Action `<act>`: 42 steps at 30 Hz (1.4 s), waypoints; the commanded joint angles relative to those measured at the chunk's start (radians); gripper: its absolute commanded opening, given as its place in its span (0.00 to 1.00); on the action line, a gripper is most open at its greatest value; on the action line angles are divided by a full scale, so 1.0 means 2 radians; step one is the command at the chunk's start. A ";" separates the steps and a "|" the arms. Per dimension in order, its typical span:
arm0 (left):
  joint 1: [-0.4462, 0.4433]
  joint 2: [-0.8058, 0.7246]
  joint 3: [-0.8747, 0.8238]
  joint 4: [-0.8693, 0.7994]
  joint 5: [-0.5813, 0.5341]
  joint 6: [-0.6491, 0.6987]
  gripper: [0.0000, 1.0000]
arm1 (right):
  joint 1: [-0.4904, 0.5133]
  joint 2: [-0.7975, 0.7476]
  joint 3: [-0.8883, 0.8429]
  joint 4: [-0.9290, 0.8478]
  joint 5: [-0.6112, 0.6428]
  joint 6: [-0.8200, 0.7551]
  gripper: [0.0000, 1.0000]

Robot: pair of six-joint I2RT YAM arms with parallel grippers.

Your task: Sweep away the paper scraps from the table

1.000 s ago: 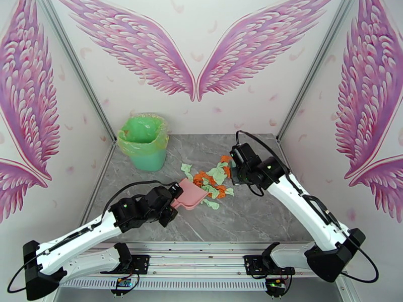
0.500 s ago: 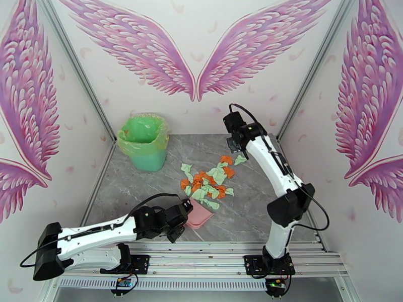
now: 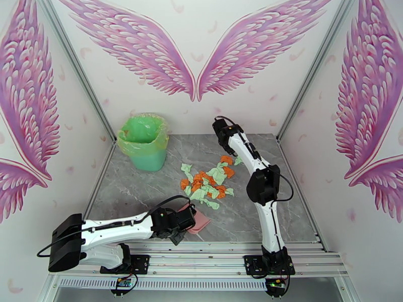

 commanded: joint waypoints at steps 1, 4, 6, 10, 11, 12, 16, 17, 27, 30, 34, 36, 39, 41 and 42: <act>-0.001 0.011 -0.002 0.009 -0.004 0.003 0.00 | -0.009 0.026 0.032 0.022 0.022 -0.030 0.00; 0.000 0.017 0.000 0.015 -0.005 0.010 0.00 | -0.013 0.037 0.031 0.017 0.015 -0.027 0.00; 0.001 0.020 0.002 0.019 -0.006 0.015 0.00 | -0.013 0.042 0.028 0.017 0.008 -0.026 0.00; 0.010 0.025 0.009 0.025 -0.003 0.026 0.00 | -0.014 0.054 0.027 0.020 0.007 -0.033 0.00; 0.010 0.026 0.010 0.026 -0.002 0.028 0.00 | -0.016 0.058 0.028 0.021 0.007 -0.036 0.00; 0.011 0.027 0.011 0.028 -0.001 0.030 0.00 | -0.015 0.062 0.028 0.022 0.007 -0.038 0.00; 0.013 0.028 0.008 0.037 0.005 0.034 0.00 | -0.015 0.073 0.028 0.021 0.001 -0.038 0.00; 0.014 0.029 0.008 0.039 0.006 0.034 0.00 | -0.016 0.075 0.028 0.020 -0.001 -0.038 0.00; 0.021 0.037 0.002 0.057 0.010 0.043 0.00 | 0.017 0.075 0.000 0.017 -0.019 -0.045 0.00; 0.027 0.039 0.003 0.061 0.009 0.049 0.00 | 0.031 0.064 -0.025 0.017 -0.022 -0.042 0.00; 0.034 0.040 0.004 0.068 0.012 0.056 0.00 | 0.045 0.036 -0.078 0.022 -0.028 -0.035 0.00; 0.039 0.041 0.004 0.073 0.015 0.060 0.00 | 0.051 0.017 -0.108 0.031 -0.032 -0.033 0.00; 0.046 0.047 0.008 0.078 0.017 0.068 0.00 | 0.063 -0.011 -0.152 0.036 -0.043 -0.027 0.00; 0.050 0.054 0.012 0.081 0.017 0.072 0.00 | 0.071 -0.027 -0.172 0.036 -0.052 -0.022 0.00; 0.052 0.058 0.014 0.083 0.019 0.075 0.00 | 0.076 -0.035 -0.182 0.035 -0.057 -0.018 0.00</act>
